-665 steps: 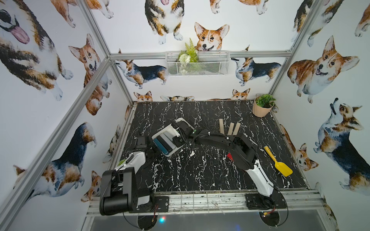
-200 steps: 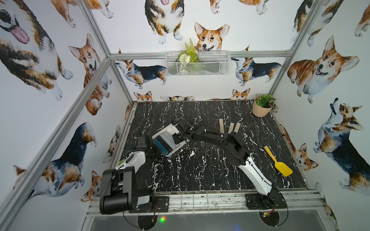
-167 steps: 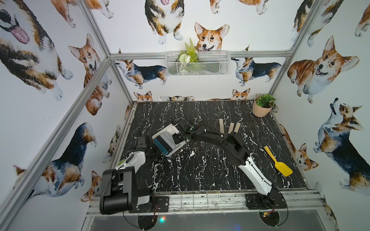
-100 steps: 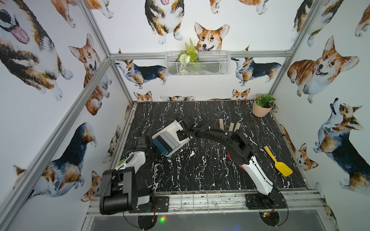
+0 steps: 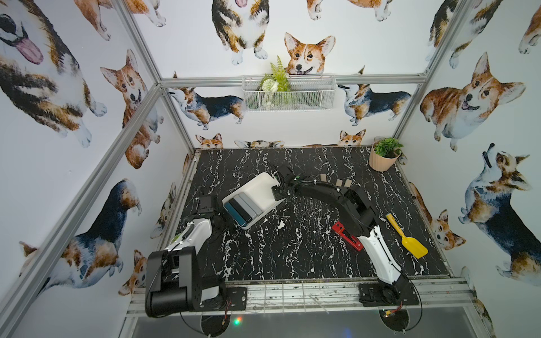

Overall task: Put the pruning pliers into the storage box
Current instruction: Place the pruning pliers in the storage box, then move the storage box to the center of the board.

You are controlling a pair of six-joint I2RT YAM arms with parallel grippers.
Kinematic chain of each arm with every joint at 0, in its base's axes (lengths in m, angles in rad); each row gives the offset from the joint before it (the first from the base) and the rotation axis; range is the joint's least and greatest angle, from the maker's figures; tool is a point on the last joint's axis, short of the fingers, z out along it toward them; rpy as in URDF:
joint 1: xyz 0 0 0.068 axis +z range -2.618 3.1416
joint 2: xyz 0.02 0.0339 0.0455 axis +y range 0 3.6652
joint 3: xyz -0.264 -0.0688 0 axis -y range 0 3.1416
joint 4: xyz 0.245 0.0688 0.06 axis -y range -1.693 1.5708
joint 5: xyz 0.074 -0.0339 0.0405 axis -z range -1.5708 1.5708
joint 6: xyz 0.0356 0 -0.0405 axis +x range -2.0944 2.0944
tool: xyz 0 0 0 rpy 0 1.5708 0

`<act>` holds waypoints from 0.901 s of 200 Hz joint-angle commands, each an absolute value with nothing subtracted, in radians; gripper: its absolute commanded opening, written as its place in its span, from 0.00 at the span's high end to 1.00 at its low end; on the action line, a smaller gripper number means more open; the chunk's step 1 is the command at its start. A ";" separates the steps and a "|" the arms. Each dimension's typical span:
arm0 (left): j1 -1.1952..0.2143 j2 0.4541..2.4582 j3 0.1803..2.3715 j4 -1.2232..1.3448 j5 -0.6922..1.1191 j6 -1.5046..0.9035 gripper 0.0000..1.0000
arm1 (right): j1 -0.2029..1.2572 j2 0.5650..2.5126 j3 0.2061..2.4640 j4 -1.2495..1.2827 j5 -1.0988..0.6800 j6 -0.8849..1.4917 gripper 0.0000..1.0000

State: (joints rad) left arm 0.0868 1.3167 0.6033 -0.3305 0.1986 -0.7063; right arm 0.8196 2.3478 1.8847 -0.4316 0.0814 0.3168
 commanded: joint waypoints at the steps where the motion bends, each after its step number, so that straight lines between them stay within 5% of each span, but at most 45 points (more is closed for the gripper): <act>1: 0.087 1.318 0.609 -0.357 0.167 -0.700 0.64 | 0.822 2.349 1.895 -0.468 0.113 0.321 1.00; 180: 0.081 1.365 0.609 -0.203 0.248 -0.733 0.62 | 0.793 2.327 1.850 -0.508 0.164 0.336 1.00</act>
State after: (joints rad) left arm 0.0864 1.3666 0.6094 -0.2497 0.2245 -0.7216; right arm 0.7982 2.3421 1.8629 -0.4694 0.1371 0.3206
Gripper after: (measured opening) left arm 0.373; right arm 0.049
